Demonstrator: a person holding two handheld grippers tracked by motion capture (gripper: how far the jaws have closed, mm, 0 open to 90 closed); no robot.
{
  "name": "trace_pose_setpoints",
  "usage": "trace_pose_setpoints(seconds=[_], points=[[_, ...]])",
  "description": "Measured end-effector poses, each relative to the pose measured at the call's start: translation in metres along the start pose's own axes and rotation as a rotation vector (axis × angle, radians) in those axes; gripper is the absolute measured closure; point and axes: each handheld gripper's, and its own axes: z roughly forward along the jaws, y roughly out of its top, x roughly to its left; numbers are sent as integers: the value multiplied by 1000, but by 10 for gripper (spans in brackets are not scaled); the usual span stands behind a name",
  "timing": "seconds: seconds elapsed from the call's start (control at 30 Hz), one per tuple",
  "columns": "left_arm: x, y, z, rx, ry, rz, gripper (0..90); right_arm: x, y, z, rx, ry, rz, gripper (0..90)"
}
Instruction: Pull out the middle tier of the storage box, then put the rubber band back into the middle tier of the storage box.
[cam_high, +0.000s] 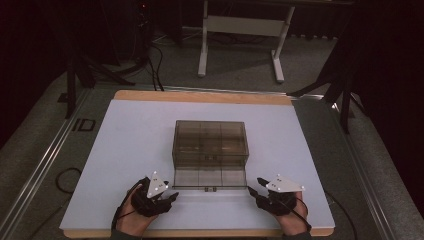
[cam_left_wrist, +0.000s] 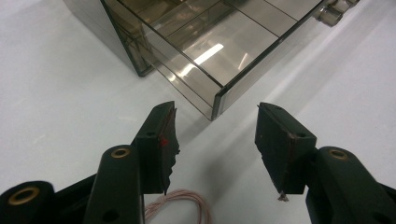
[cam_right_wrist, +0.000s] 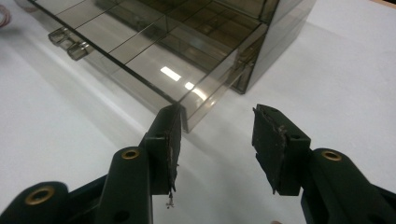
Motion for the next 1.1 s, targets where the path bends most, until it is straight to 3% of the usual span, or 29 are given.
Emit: trace_pose_setpoints(seconds=[0.33,0.7,1.1], points=[[8,-4,-3,17,-46,2,433,-8,0,-6,-20,-22,24,506],[21,-11,-7,52,-26,-8,415,-17,-3,-9,-14,-67,44,505],[28,-15,-9,50,-22,-13,410,-27,-10,-6,-3,-107,71,504]])
